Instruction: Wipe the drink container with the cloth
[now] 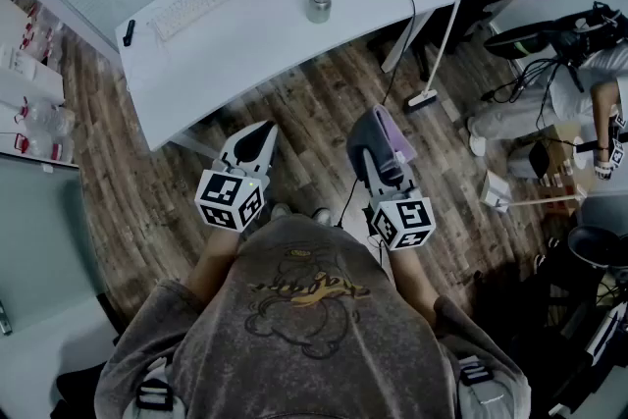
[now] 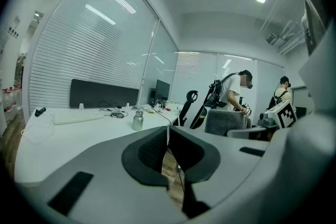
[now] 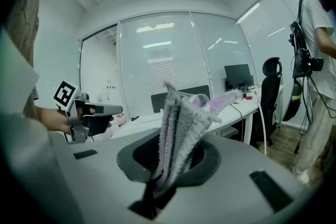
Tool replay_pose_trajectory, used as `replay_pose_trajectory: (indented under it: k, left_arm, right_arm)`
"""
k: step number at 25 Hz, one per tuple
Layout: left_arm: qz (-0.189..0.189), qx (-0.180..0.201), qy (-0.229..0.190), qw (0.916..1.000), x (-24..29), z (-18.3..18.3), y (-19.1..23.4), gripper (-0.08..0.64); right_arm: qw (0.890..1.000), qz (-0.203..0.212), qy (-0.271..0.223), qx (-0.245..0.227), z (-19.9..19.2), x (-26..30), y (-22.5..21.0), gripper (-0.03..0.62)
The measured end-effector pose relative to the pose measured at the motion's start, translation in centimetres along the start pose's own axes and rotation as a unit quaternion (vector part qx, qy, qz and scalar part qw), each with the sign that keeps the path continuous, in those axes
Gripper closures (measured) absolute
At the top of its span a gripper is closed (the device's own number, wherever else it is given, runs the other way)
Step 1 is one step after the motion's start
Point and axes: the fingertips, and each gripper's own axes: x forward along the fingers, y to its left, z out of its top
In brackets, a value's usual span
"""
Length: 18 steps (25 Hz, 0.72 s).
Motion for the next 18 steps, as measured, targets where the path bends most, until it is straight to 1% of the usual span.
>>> replay_pose_trajectory:
  k: [7, 11, 18]
  left_arm:
    - [0.004, 0.000, -0.001, 1.0000, 0.8, 0.3, -1.2, 0.529]
    - [0.010, 0.002, -0.002, 0.9999, 1.0, 0.0, -2.2, 0.529]
    - [0.030, -0.003, -0.014, 0.9994, 1.3, -0.6, -3.3, 0.529]
  right_arm:
    - [1.000, 0.010, -0.001, 0.012, 0.1, -0.4, -0.9, 0.538]
    - [1.000, 0.017, 0.005, 0.010, -0.4, -1.0, -1.6, 0.537]
    - [0.999, 0.034, 0.008, 0.008, -1.4, -1.6, -3.1, 0.537]
